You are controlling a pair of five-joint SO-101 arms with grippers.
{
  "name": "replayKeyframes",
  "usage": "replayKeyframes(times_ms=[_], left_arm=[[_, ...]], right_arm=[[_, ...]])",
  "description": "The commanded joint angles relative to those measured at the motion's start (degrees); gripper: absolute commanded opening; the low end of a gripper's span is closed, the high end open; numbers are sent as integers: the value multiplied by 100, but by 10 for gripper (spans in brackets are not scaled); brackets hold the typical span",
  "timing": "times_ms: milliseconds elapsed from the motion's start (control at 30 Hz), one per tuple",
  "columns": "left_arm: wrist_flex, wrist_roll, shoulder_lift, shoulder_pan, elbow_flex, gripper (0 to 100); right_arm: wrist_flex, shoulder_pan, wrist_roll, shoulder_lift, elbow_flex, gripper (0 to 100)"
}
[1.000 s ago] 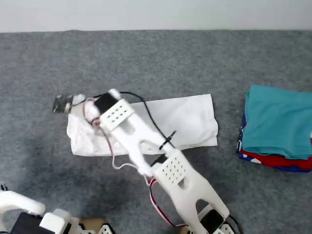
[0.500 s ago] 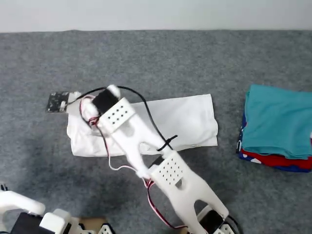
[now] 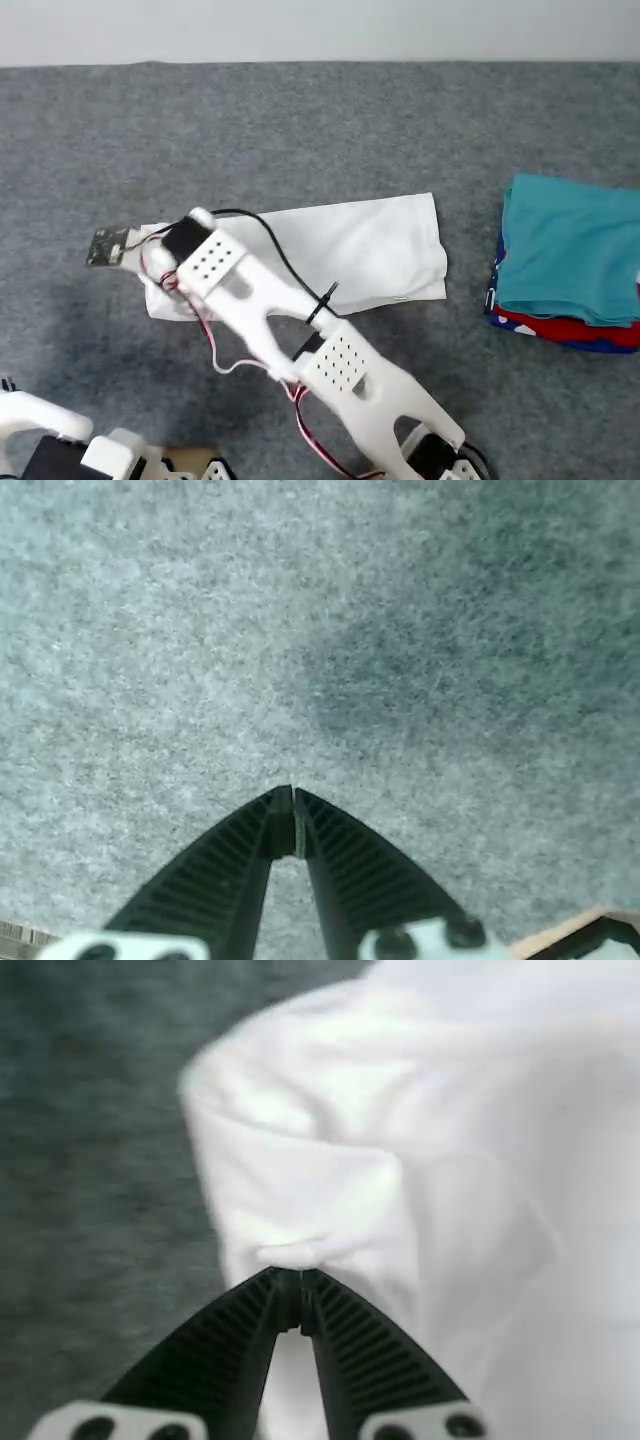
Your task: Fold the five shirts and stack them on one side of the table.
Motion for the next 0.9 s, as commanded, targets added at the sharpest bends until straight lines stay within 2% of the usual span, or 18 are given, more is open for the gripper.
replayKeyframes(times_ms=[0, 233, 367, 500, 733, 867], left_arm=[[-35, -18, -202, 35, -22, 7], [-35, -18, -202, 35, -13, 7], [-35, -26, -202, 35, -13, 7], [-35, -26, -202, 35, -13, 7], [-26, -26, -220, 44, -13, 7], [0, -26, -229, 44, -13, 7]], right_arm=[[-523, 497, 510, -66, -35, 9], [-1473, 910, 897, -215, -35, 9], [-1490, 910, 888, -382, -35, 9], [-910, 831, 695, -725, -35, 9], [716, 673, 35, -1235, -26, 9], [980, 699, -88, -1200, 9, 9]])
